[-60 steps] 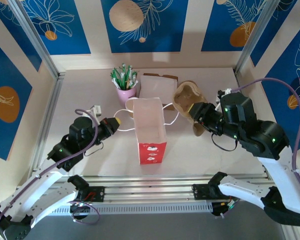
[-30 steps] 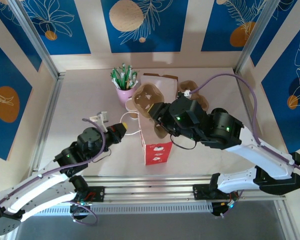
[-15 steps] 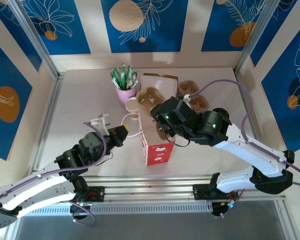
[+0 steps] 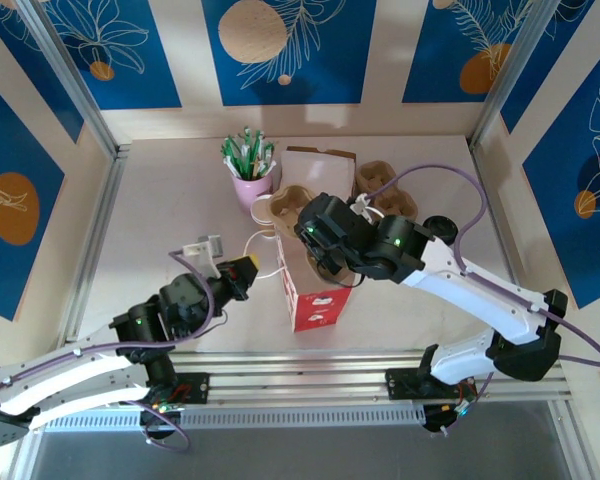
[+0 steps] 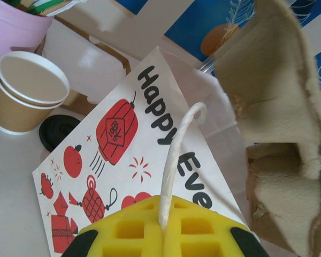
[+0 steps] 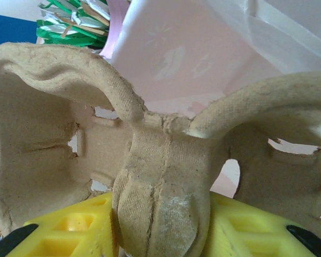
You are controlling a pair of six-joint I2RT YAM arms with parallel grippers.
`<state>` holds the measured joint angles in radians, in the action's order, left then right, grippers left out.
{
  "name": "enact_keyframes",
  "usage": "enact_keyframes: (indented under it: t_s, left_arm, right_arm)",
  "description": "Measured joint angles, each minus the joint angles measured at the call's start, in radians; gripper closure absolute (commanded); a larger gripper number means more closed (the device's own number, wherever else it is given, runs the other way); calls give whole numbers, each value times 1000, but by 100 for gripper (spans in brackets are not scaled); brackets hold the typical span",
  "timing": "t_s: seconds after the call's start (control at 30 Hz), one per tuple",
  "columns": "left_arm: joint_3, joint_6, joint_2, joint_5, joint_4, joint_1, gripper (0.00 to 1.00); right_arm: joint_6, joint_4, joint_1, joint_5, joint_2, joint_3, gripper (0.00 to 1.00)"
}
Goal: Pack the takeout coffee
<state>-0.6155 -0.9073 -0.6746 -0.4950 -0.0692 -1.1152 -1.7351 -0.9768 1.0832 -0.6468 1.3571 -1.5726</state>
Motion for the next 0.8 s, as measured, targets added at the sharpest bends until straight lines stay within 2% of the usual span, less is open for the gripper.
enact_keyframes:
  t_s: [0.47,0.8]
  left_arm:
    - [51,55,18,-105,94,-81,100]
    - [79,104,43,-136,147,-100,100]
  right_arm:
    - [-66,-109,10,7,74,-124,60]
    - [-94,-200,35,-1,87,-195,61]
